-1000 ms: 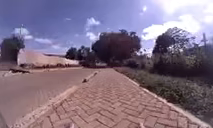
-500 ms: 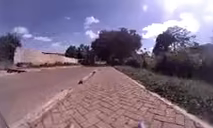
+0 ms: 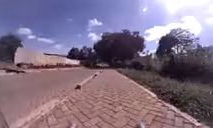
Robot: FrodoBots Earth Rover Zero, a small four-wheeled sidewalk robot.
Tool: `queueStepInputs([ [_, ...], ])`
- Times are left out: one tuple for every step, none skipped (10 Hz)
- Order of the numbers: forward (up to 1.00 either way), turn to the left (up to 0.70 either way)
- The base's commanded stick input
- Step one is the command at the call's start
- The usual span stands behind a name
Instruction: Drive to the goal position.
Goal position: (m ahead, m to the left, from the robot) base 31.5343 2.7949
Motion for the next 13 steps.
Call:
queueStepInputs([
  [1.0,0.0],
  [1.0,0.0],
  [1.0,0.0],
  [1.0,0.0],
  [1.0,0.0],
  [1.0,0.0],
  [1.0,0.0],
  [1.0,0.0],
  [1.0,0.0],
  [1.0,0.0],
  [1.0,0.0],
  [1.0,0.0],
  [1.0,0.0],
])
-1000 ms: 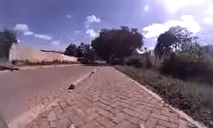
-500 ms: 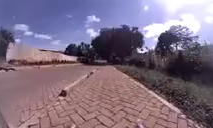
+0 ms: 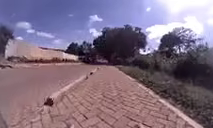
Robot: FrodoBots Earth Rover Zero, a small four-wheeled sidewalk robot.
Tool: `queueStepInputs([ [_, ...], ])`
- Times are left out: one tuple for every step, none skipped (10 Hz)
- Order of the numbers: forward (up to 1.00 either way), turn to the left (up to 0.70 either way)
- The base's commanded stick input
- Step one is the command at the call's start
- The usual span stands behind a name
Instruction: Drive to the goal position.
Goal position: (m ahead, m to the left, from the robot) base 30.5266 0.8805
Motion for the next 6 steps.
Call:
queueStepInputs([
  [1.0,0.0],
  [1.0,0.0],
  [1.0,0.0],
  [1.0,-0.19],
  [1.0,-0.22],
  [1.0,-0.04],
])
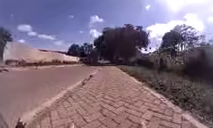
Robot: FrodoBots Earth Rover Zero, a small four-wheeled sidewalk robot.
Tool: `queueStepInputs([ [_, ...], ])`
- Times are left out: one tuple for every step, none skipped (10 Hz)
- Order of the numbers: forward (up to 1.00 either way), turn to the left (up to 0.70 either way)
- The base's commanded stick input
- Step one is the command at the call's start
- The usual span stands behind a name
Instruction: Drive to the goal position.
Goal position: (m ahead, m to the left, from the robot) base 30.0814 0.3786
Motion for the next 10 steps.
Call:
queueStepInputs([
  [1.0,0.0],
  [1.0,0.0],
  [1.0,0.0],
  [1.0,0.0],
  [1.0,0.0],
  [1.0,0.0],
  [1.0,-0.05],
  [1.0,-0.15],
  [1.0,-0.27],
  [1.0,-0.18],
])
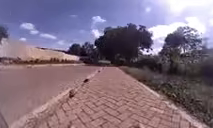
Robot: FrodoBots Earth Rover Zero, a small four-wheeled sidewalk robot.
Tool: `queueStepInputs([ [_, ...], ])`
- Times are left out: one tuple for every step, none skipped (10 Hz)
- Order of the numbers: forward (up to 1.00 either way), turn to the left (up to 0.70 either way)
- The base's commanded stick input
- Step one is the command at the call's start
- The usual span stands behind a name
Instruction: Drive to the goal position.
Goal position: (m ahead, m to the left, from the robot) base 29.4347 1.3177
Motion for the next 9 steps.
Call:
queueStepInputs([
  [1.0,0.0],
  [1.0,0.0],
  [1.0,-0.11],
  [1.0,-0.27],
  [1.0,-0.33],
  [1.0,-0.33],
  [1.0,-0.05],
  [1.0,0.0],
  [1.0,0.0],
])
